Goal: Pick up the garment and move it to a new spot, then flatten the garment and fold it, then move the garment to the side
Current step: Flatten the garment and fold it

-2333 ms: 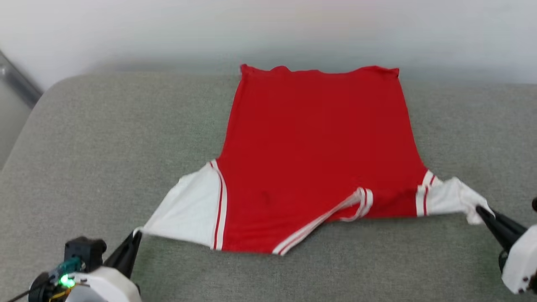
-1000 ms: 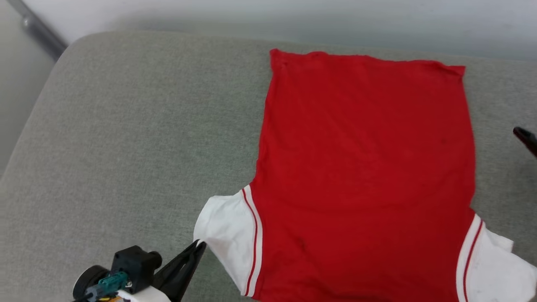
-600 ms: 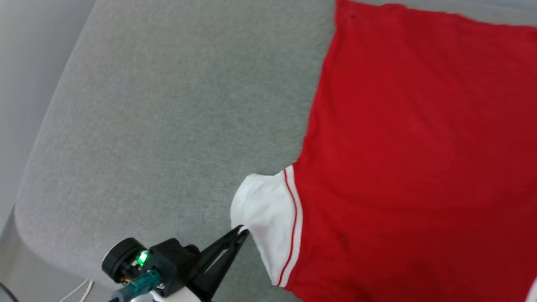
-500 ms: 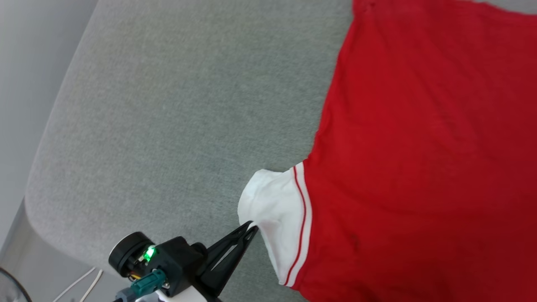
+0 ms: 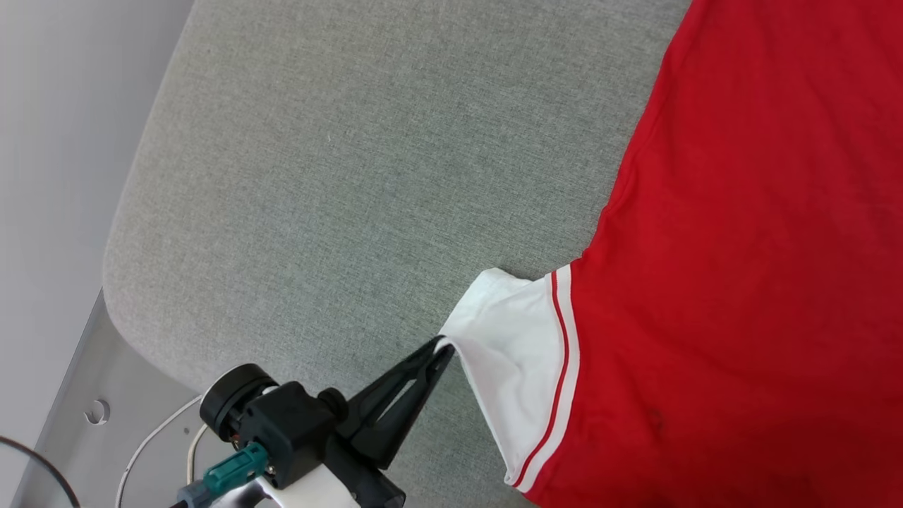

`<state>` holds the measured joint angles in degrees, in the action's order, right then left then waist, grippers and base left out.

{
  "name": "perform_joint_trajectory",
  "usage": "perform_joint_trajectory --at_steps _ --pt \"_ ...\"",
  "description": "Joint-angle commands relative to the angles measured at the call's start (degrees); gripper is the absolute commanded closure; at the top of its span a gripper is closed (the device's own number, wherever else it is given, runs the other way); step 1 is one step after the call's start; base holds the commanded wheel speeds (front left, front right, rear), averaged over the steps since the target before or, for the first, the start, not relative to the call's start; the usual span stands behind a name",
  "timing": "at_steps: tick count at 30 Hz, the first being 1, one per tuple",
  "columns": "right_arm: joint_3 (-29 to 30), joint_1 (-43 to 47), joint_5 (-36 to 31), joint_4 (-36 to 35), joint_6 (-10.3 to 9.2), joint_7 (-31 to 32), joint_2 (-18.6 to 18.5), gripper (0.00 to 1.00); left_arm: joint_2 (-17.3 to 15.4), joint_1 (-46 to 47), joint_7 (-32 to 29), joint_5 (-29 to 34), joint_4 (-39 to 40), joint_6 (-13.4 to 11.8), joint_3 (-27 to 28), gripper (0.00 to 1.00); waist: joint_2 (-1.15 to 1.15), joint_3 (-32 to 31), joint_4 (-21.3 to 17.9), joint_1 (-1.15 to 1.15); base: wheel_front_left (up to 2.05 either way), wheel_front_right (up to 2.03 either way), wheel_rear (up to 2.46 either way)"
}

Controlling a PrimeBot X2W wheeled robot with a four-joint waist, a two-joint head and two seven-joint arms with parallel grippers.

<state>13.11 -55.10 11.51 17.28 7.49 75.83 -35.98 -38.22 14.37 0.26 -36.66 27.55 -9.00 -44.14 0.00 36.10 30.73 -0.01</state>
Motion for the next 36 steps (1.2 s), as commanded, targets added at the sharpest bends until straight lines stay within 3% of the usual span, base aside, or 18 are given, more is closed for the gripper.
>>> perform_joint_trajectory --at_steps 1,2,3,13,19,33,36 --pt "-0.53 3.36 -0.13 1.06 0.0 1.76 1.63 0.09 0.33 0.31 0.66 -0.19 -0.22 0.23 0.28 1.0 0.0 0.24 0.18 0.01 0.0 0.0 0.0" --pt "-0.44 4.01 -0.06 0.44 0.0 2.07 1.72 0.71 0.39 0.29 0.96 -0.27 -0.49 0.35 0.28 1.0 0.0 0.32 0.19 0.01 0.0 0.0 0.0" --pt "0.05 4.44 -0.17 0.17 0.0 2.52 1.85 1.0 0.51 0.33 1.09 -0.33 -0.66 0.34 0.25 1.0 0.0 0.34 0.22 0.01 0.0 0.0 0.0" --pt "4.16 8.28 -1.05 -2.27 -0.01 2.29 3.33 1.0 -0.35 0.47 1.24 -0.29 -2.66 0.04 0.88 1.0 0.0 -3.14 -2.16 0.01 0.0 0.0 0.0" --pt "8.43 13.72 2.0 -3.5 -0.01 1.4 7.93 1.0 -2.13 -0.92 0.5 -0.56 -4.15 -0.8 1.35 1.0 0.0 -8.87 -6.28 0.01 0.0 0.0 0.0" --pt "5.31 41.09 15.77 -13.58 -0.01 -6.68 11.12 1.0 -7.72 -6.33 -1.55 -2.42 -7.92 -3.98 2.69 1.0 0.0 -22.5 -18.21 0.01 0.0 0.0 0.0" --pt "2.21 48.28 16.44 -16.9 -0.01 -7.04 9.73 1.0 -8.12 -7.72 -1.2 -3.31 -8.38 -4.61 2.98 1.0 0.0 -24.31 -20.07 0.01 0.0 0.0 0.0"
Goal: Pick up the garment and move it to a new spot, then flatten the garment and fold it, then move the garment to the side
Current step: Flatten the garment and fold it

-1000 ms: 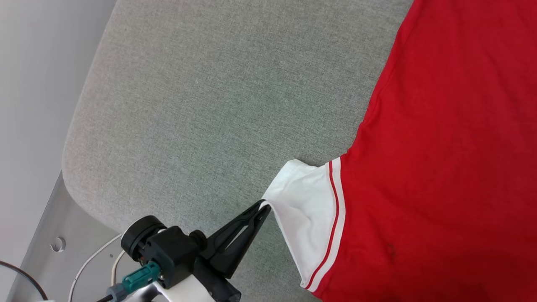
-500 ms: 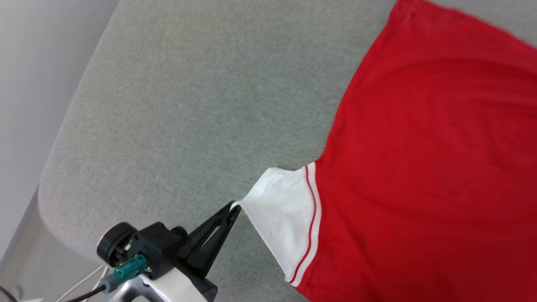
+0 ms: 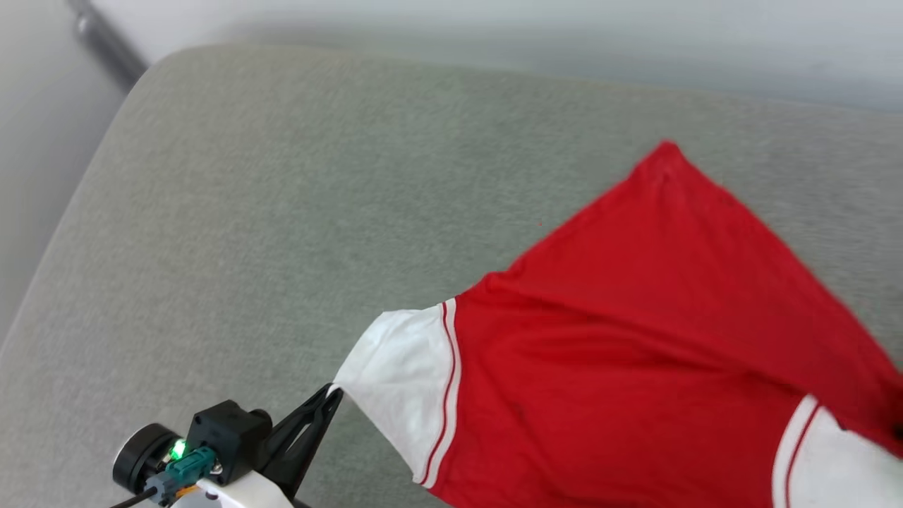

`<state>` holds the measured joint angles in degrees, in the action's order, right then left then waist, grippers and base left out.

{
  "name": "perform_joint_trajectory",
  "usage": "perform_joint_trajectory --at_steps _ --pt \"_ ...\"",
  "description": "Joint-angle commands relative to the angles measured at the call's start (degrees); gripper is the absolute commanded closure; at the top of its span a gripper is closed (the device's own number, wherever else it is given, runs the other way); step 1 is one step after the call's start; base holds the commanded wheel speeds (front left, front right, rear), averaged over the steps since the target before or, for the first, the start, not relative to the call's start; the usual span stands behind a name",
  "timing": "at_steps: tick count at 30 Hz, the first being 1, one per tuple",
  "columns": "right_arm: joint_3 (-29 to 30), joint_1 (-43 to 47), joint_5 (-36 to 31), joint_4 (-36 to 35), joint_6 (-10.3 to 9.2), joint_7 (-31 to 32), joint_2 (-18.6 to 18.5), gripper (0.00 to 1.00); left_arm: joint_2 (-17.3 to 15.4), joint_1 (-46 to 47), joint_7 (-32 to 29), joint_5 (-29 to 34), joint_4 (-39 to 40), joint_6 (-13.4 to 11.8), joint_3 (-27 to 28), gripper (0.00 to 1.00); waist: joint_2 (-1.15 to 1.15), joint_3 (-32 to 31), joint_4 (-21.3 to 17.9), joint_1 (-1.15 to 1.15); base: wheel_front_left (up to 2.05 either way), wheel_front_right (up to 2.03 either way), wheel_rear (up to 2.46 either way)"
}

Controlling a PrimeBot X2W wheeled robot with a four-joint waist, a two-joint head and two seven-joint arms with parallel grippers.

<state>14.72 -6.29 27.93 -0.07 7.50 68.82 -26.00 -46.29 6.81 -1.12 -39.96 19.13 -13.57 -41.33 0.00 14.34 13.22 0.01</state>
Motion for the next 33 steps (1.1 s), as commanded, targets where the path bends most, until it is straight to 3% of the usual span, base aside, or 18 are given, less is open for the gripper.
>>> perform_joint_trajectory --at_steps 1,9,16,17,18,26,33 --pt "-0.25 1.37 0.31 -0.67 -0.03 -0.18 -0.35 1.0 -0.17 -0.58 0.37 -0.14 -0.19 -0.19 0.28 1.0 0.0 -3.02 -3.13 -0.01 0.0 0.0 0.0" --pt "-0.6 12.31 1.15 -7.03 -0.02 -0.84 2.26 1.0 0.01 -2.92 1.95 -1.35 -1.64 -1.17 0.72 1.0 0.0 -5.38 -5.67 -0.01 0.0 0.0 0.0" --pt "0.32 15.87 2.39 -7.37 -0.02 -2.26 4.27 1.0 0.76 -1.56 2.02 -0.66 -2.25 -0.26 -0.06 1.0 0.0 -5.87 -5.51 -0.01 0.0 0.0 0.0" --pt "0.06 15.56 2.63 -7.65 -0.02 -2.93 3.99 0.91 0.87 -1.35 1.99 -0.63 -2.23 -0.26 -0.13 1.0 0.0 -5.84 -5.43 -0.01 0.0 0.0 0.0" --pt "0.0 14.89 3.33 -7.88 -0.02 -3.66 3.93 0.0 0.89 -1.2 2.07 -0.55 -2.14 -0.26 -0.08 1.0 0.0 -5.81 -5.34 -0.01 0.0 0.0 0.0" --pt "-1.89 3.55 8.32 -13.31 -0.02 -2.01 0.6 0.0 0.06 0.22 1.31 0.87 0.11 -0.95 0.02 1.0 0.0 -4.1 -3.23 -0.01 0.0 0.0 0.0" --pt "-7.59 -10.73 5.09 -13.07 -0.02 2.89 -0.21 0.0 0.76 3.19 0.3 2.63 2.97 -0.65 -0.38 1.0 0.0 -0.47 0.54 -0.01 0.0 0.0 0.0"
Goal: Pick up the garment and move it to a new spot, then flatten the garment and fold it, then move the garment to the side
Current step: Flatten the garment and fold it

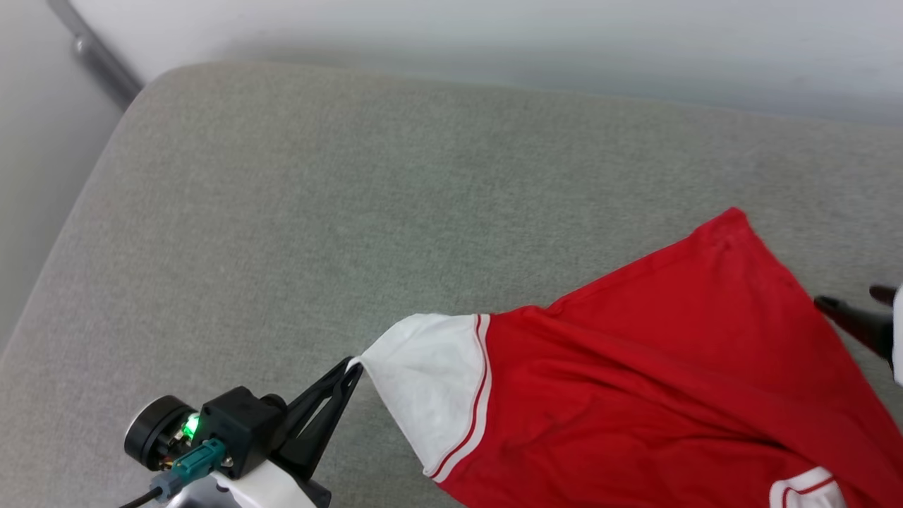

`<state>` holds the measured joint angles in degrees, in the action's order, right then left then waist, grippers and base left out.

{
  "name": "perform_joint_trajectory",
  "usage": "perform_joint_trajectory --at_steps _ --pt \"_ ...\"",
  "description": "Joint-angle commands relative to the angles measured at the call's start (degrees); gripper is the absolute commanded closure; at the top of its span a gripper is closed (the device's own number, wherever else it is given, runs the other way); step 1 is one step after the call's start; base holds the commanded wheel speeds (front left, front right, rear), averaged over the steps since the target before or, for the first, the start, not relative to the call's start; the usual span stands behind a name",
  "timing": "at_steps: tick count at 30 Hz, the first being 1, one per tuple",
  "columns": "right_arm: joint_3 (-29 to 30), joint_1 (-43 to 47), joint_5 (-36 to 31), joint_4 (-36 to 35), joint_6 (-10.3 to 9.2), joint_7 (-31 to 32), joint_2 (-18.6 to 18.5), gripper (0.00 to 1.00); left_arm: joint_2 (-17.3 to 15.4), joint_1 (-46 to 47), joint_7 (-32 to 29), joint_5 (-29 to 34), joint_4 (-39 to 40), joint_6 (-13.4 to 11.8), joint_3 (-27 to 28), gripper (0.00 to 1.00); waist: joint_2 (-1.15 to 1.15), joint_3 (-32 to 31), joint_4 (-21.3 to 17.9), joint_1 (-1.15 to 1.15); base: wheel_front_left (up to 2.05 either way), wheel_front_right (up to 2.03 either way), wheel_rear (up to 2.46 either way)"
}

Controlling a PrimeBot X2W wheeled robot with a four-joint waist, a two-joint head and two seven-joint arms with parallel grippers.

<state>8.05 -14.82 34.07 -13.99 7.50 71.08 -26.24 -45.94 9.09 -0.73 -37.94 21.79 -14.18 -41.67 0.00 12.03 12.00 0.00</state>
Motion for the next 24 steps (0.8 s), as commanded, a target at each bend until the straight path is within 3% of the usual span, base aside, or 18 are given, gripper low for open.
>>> perform_joint_trajectory --at_steps 1,7,12,24 --pt "-1.88 -4.25 -1.95 1.84 -0.02 1.31 0.43 0.0 0.6 1.26 -0.01 0.87 0.48 -0.19 -0.02 1.0 0.0 2.6 2.27 0.0 0.0 0.0 0.0" --pt "-4.75 -14.98 -8.56 11.24 -0.02 4.86 2.57 0.0 2.68 3.42 0.64 2.16 0.18 1.0 -1.31 1.0 0.0 7.09 6.24 0.0 0.0 0.0 0.0" --pt "-5.71 -19.82 -13.12 18.56 -0.02 4.64 1.3 0.0 4.82 5.37 1.19 2.95 -0.37 2.01 -2.22 1.0 0.0 9.98 9.21 0.0 0.0 0.0 0.0" --pt "-7.38 -18.23 -15.03 28.09 -0.02 4.53 -1.27 0.0 8.64 7.67 2.85 2.89 -3.33 3.74 -3.78 1.0 0.0 12.82 13.08 0.0 0.0 0.0 0.0"
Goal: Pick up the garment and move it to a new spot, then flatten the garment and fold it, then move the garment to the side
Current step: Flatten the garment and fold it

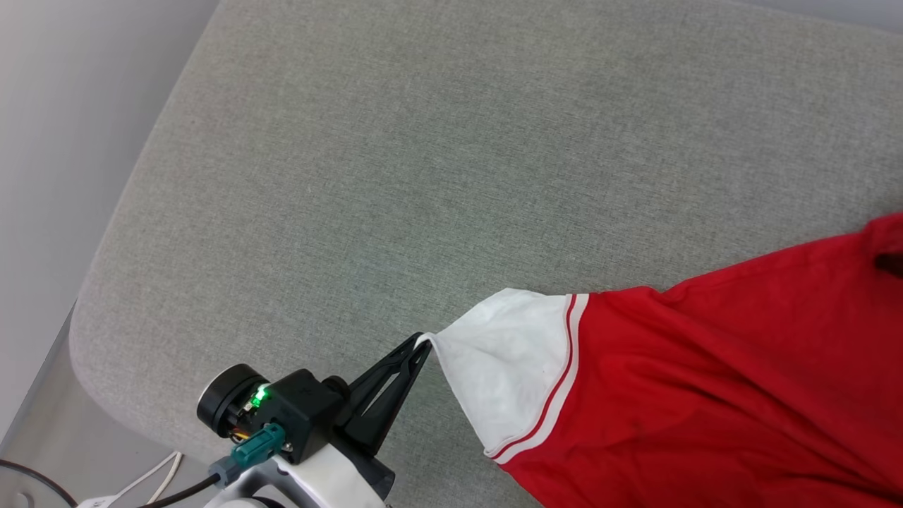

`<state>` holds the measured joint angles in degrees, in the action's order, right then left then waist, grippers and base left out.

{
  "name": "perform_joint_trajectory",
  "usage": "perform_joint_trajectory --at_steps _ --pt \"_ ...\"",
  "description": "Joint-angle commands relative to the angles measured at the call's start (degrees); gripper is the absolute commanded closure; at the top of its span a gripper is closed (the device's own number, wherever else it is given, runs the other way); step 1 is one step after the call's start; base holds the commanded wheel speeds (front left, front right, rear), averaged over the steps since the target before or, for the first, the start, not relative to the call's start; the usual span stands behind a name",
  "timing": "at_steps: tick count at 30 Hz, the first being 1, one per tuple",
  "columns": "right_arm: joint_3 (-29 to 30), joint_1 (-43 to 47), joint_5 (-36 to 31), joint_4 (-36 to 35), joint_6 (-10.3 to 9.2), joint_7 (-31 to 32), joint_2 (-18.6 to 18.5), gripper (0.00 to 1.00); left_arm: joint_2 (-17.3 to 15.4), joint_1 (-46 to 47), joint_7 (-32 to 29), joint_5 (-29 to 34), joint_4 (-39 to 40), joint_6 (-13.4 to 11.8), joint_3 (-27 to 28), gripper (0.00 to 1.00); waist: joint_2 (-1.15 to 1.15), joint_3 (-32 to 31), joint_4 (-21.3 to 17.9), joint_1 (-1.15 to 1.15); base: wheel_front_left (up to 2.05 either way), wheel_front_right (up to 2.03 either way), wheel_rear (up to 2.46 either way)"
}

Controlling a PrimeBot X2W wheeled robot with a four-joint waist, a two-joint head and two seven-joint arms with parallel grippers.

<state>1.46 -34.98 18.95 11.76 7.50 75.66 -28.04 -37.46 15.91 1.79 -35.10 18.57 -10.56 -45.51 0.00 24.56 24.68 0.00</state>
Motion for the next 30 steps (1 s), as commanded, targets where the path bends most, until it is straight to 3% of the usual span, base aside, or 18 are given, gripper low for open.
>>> perform_joint_trajectory --at_steps 1,2,3,4,9,16,25,30 --pt "-1.35 2.64 0.17 2.81 -0.02 0.12 0.35 0.0 0.36 0.89 0.55 -0.04 -0.36 0.22 0.02 1.0 0.0 0.3 0.56 0.0 0.0 0.0 0.0" --pt "-1.87 3.33 0.33 3.09 -0.02 0.31 0.11 0.0 0.49 0.9 0.59 -0.09 -0.59 0.27 -0.03 1.0 0.0 0.32 0.68 0.0 0.0 0.0 0.0" --pt "-2.17 3.83 0.53 3.35 -0.02 0.32 -0.19 0.56 0.59 0.88 0.69 -0.15 -0.8 0.36 -0.09 1.0 0.0 0.33 0.79 0.0 0.0 0.0 0.0" --pt "-2.16 4.15 0.67 3.67 -0.02 0.24 -0.4 1.0 0.68 0.88 0.79 -0.2 -0.99 0.46 -0.17 1.0 0.0 0.28 0.89 0.0 0.0 0.0 0.0" --pt "-1.4 3.91 1.6 3.96 -0.02 -2.22 0.0 1.0 0.6 0.85 0.91 -0.36 -1.78 0.3 -0.14 1.0 0.0 -1.25 0.73 0.0 0.0 0.0 0.0" --pt "-1.31 -0.03 4.45 4.28 -0.02 -10.34 -0.08 1.0 -2.14 -0.1 -0.01 -0.31 -0.55 -0.95 1.11 1.0 0.0 -6.54 -1.66 0.0 0.0 0.0 0.0" --pt "-1.14 -2.5 11.65 4.25 -0.01 -19.51 1.59 1.0 -7.96 -0.86 -2.62 0.06 4.37 -3.26 3.76 1.0 0.0 -16.49 -7.39 0.0 0.0 0.0 0.0" --pt "-2.07 -2.87 15.69 0.31 -0.02 -21.73 1.58 1.0 -12.68 -1.07 -3.69 0.03 9.34 -5.63 7.32 1.0 0.0 -20.93 -11.32 0.0 0.0 0.0 0.0"
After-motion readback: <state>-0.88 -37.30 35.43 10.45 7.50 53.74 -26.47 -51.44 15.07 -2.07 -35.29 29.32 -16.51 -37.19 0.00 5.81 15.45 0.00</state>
